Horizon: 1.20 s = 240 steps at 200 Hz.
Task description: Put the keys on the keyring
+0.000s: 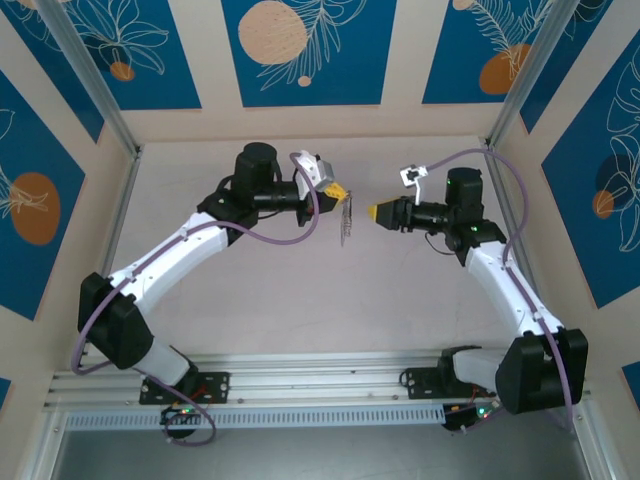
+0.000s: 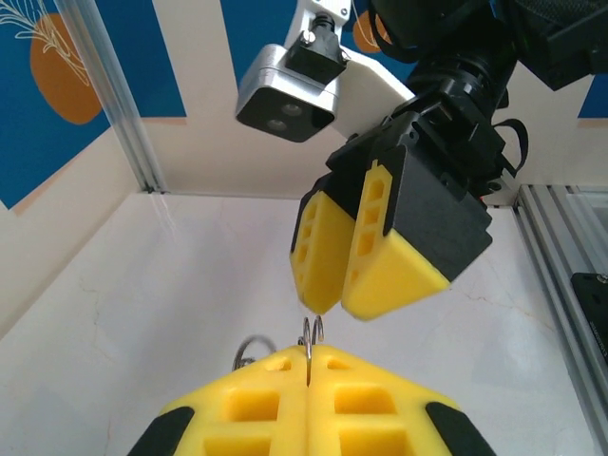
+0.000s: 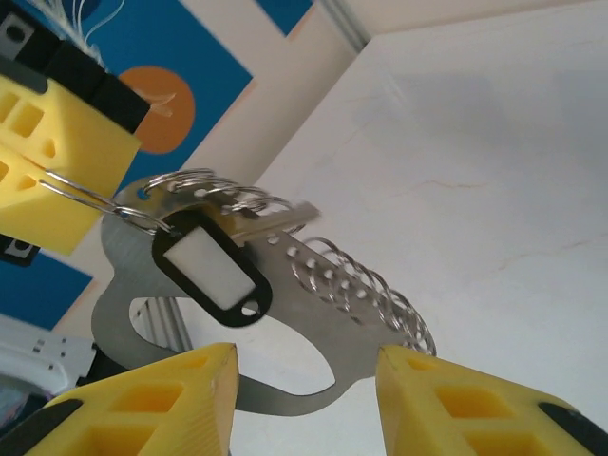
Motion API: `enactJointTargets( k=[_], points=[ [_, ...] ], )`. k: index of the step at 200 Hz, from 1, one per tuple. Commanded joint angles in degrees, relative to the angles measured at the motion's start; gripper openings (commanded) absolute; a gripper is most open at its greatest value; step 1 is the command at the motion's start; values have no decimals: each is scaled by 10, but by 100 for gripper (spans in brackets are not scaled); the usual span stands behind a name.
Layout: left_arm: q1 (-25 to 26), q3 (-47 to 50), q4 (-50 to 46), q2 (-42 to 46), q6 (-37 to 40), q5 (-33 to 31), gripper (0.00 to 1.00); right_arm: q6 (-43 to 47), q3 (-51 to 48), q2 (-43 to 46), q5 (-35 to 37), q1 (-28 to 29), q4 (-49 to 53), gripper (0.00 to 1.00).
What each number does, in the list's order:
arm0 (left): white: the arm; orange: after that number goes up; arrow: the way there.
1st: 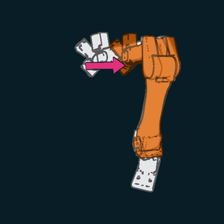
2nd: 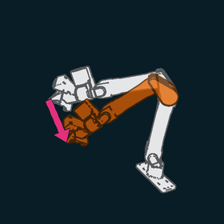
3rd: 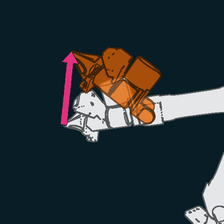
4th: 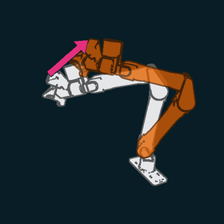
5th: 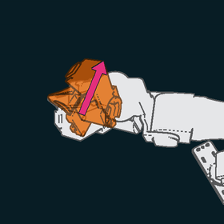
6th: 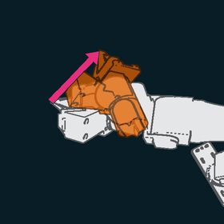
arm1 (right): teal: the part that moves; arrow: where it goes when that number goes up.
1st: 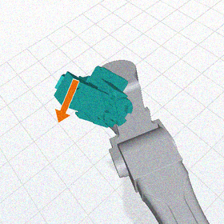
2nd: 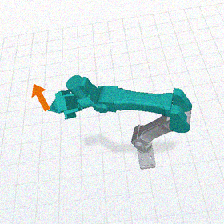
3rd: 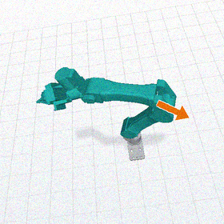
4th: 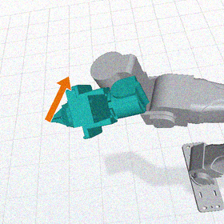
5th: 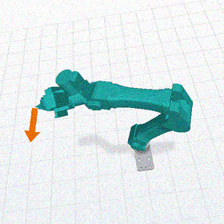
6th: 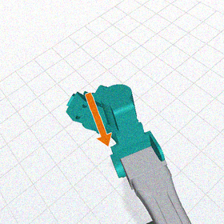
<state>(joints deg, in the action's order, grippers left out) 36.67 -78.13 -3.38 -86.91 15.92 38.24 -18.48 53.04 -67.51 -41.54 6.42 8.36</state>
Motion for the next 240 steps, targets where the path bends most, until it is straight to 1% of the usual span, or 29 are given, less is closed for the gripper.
enactJointTargets(
  k=[1, 27, 53, 86, 99, 133, 190, 240],
  points=[
    [6, -11, 23, 15, -9, 5, 0, -50, -7, 32, -4, -5, -48, 43],
    [5, -12, 30, 10, -18, 13, 0, -83, -7, 44, -14, -5, -96, 44],
    [1, -13, 51, 5, -43, 29, 0, -120, -15, 47, -21, -5, -172, 44],
    [-15, -9, 109, -4, -117, 69, 0, -174, -25, 36, -18, -6, -277, 47],
    [-19, -10, 128, -9, -142, 82, 0, -196, -25, 26, -19, -7, -318, 50],
    [-26, -8, 193, -18, -210, 104, 0, -252, -16, -4, -41, -6, -415, 52],
    [-31, -8, 286, -29, -301, 114, 0, -286, -1, -27, -57, 6, -486, 51],
    [-31, -6, 330, -38, -348, 108, 0, -294, 6, -33, -42, 30, -514, 50]
  ],
)
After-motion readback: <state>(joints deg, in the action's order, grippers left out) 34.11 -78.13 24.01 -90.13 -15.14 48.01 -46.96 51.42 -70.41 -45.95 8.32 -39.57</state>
